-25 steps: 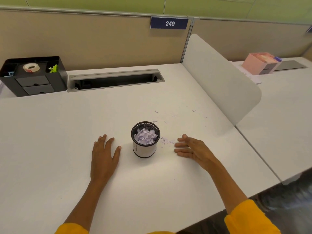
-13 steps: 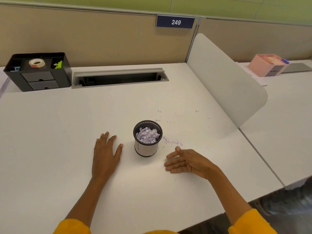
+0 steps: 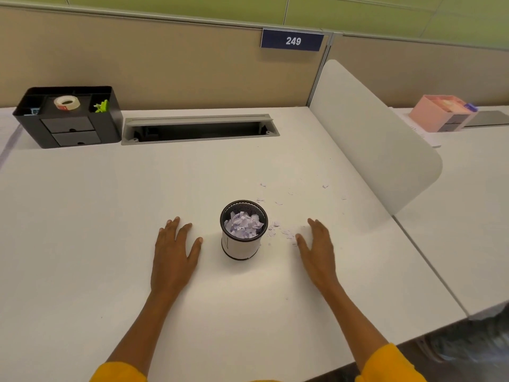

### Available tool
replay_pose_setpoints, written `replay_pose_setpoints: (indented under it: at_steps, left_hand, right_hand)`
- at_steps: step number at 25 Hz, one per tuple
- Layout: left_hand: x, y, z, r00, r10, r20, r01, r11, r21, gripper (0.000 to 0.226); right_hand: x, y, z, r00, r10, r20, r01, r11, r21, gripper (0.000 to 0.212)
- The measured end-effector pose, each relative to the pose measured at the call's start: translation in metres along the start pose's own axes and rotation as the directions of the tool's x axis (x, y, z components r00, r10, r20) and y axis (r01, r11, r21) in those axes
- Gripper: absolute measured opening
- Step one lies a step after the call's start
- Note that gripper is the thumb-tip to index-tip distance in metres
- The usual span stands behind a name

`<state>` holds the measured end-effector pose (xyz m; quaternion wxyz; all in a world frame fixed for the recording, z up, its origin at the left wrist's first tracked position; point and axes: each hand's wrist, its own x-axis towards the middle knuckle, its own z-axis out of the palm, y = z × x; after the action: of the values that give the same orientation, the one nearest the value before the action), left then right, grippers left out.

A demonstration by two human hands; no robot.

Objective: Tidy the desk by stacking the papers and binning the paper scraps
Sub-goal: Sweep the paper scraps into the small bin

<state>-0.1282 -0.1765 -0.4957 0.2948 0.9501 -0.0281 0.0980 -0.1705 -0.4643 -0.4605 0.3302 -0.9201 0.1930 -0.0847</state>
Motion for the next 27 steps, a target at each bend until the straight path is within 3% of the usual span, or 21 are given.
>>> replay_pose_setpoints:
  at_steps: [2, 5, 8, 11, 14, 17, 19, 22, 25, 27]
  left_hand:
    - [-0.001, 0.0, 0.0, 1.0, -0.01, -0.008, 0.01, 1.0, -0.004, 0.043]
    - [-0.001, -0.001, 0.001, 1.0, -0.006, -0.01, 0.007, 1.0, 0.009, 0.043]
    - [0.0, -0.004, 0.002, 1.0, -0.007, 0.003, 0.007, 1.0, 0.011, 0.044]
    - [0.0, -0.004, 0.002, 1.0, -0.004, 0.0, 0.004, 1.0, 0.015, 0.044]
    - [0.0, -0.004, 0.002, 1.0, 0.0, -0.002, 0.0, 1.0, 0.019, 0.044]
    - [0.0, -0.005, 0.003, 1.0, 0.007, -0.005, -0.007, 1.0, 0.02, 0.044]
    - [0.0, -0.005, 0.003, 1.0, 0.011, -0.007, -0.011, 1.0, 0.022, 0.044]
    - [0.0, -0.005, 0.004, 1.0, 0.011, -0.01, -0.01, 1.0, 0.019, 0.044]
    - [0.0, -0.006, 0.004, 1.0, 0.014, -0.011, -0.014, 1.0, 0.019, 0.044]
    - [0.0, -0.005, 0.003, 1.0, 0.016, -0.013, -0.015, 1.0, 0.016, 0.044]
  right_hand:
    - [-0.007, -0.004, 0.02, 0.989, -0.02, 0.146, 0.044, 0.985, -0.165, 0.064]
    - [-0.007, -0.029, 0.044, 0.955, -0.168, 0.244, 0.223, 0.95, -0.219, 0.067]
    - [-0.003, -0.042, 0.055, 0.907, -0.314, 0.281, 0.378, 0.902, -0.211, 0.055]
    - [-0.006, -0.037, 0.045, 0.852, -0.422, 0.31, 0.502, 0.828, -0.251, 0.064]
    - [-0.012, -0.024, 0.034, 0.779, -0.557, 0.29, 0.627, 0.687, -0.367, 0.064]
    - [-0.009, -0.018, 0.026, 0.778, -0.554, 0.294, 0.624, 0.635, -0.456, 0.04]
    - [0.002, -0.021, 0.02, 0.812, -0.479, 0.333, 0.584, 0.67, -0.459, 0.025]
    - [0.017, -0.027, 0.013, 0.872, -0.383, 0.306, 0.48, 0.795, -0.37, 0.025]
    - [0.03, -0.047, -0.003, 0.961, -0.178, 0.213, 0.197, 0.978, -0.071, 0.022]
    - [0.035, -0.066, -0.021, 0.982, -0.084, 0.168, 0.038, 0.964, 0.262, 0.019]
